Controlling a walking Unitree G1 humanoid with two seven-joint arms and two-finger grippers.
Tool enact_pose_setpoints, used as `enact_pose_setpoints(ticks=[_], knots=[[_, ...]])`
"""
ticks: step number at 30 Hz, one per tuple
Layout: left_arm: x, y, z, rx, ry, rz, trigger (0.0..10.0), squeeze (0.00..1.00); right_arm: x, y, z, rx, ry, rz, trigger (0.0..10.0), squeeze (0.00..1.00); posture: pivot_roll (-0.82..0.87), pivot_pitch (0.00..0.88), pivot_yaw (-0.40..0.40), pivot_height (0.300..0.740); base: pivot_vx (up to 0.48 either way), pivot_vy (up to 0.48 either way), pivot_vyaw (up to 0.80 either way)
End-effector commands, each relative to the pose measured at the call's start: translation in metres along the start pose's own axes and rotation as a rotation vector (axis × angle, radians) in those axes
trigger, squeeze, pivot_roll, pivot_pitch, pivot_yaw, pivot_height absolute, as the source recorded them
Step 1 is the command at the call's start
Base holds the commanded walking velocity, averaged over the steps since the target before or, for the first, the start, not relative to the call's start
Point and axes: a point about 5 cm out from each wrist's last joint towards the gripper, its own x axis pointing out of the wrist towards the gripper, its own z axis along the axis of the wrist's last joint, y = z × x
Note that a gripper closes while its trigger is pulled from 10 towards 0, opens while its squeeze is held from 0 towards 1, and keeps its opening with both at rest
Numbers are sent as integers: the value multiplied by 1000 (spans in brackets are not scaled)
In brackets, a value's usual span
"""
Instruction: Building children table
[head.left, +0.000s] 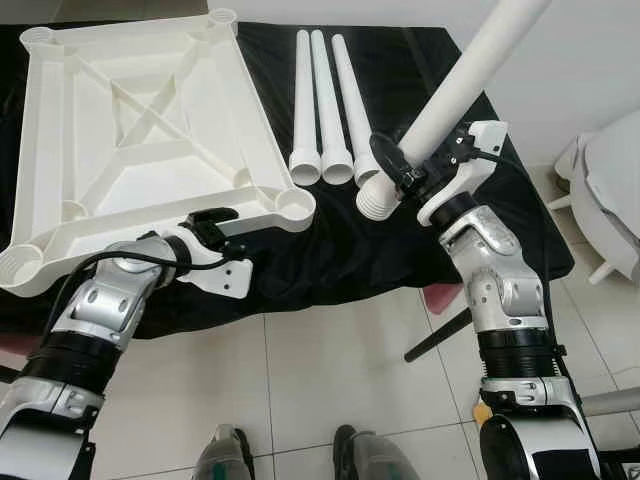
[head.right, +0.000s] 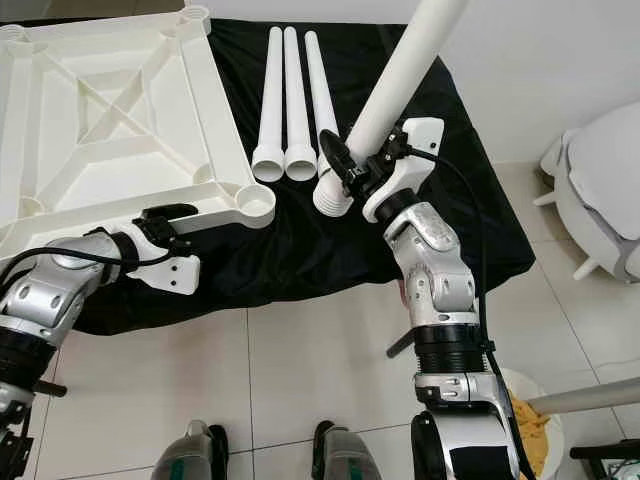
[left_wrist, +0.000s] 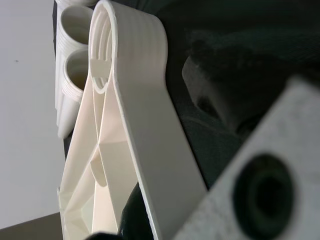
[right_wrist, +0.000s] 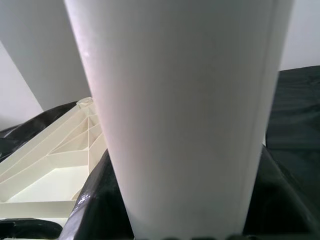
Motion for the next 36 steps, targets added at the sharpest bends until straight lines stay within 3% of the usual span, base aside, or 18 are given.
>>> enact_pose_setpoints(ticks=[1,2,3,4,5,6,7,14,17,21,23,26,28,29,31,33,34,36], knots=[[-3,-24,-8,-28,30,-328,7098,0,0,-3,3,-1,-14,-6,10000,0,-4,154,-23,740,0,0,0],[-6,-26,-8,-24,35,-351,10000,0,-1,-4,3,-4,-15,-8,10000,0,-2,160,-23,740,0,0,0],[-6,-26,-8,-24,35,-351,10000,0,-1,-4,3,-4,-15,-8,10000,0,-2,160,-23,740,0,0,0],[-9,-27,-7,-21,35,-365,8941,0,-1,-5,4,-7,-15,-10,10000,0,0,160,-23,740,0,0,0],[-11,-28,-5,-27,27,-373,8549,0,-1,-6,4,-9,-15,-12,10000,0,2,161,-23,740,0,0,0],[-12,-29,-3,-31,20,-376,8549,0,-1,-6,4,-10,-15,-13,10000,0,2,161,-23,740,0,0,0],[-12,-29,-1,-37,11,-371,10000,0,0,-6,4,-9,-16,-13,10000,0,3,161,-22,740,0,0,0],[-13,-26,3,-45,-4,-334,10000,0,1,-6,3,-7,-17,-12,10000,0,13,164,-22,740,0,0,0],[-12,-13,10,-59,-30,-235,10000,0,2,-8,3,-8,-17,-15,10000,0,20,164,-23,740,0,0,0],[-13,-6,16,-81,-54,-194,10000,0,3,-8,3,-7,-18,-18,10000,0,21,165,-23,740,0,0,0],[-19,8,32,-130,-145,-137,10000,0,3,-9,2,-5,-19,-24,10000,0,21,165,-24,740,0,0,0],[-22,15,40,-154,-185,-110,10000,0,3,-9,2,-4,-18,-28,10000,0,22,165,-23,740,0,0,0],[-27,30,51,-168,-243,-27,10000,0,3,-12,1,-9,-15,-45,10000,0,22,165,-23,740,0,0,0],[-27,30,51,-168,-243,-27,10000,0,3,-12,1,-9,-15,-45,10000,0,22,165,-23,740,0,0,0],[-27,47,56,-194,-271,143,10000,0,2,-17,-1,-25,-6,-91,10000,0,23,157,-15,740,0,0,0],[-27,47,56,-194,-271,143,10000,0,2,-17,-1,-25,-6,-91,10000,0,23,157,-15,740,0,0,0],[-27,55,57,-219,-293,250,10000,0,2,-20,-2,-41,1,-128,10000,0,23,157,-15,740,0,0,0],[-27,59,57,-254,-314,319,10000,0,1,-23,-4,-50,9,-163,10000,0,25,149,-13,740,0,0,0]])
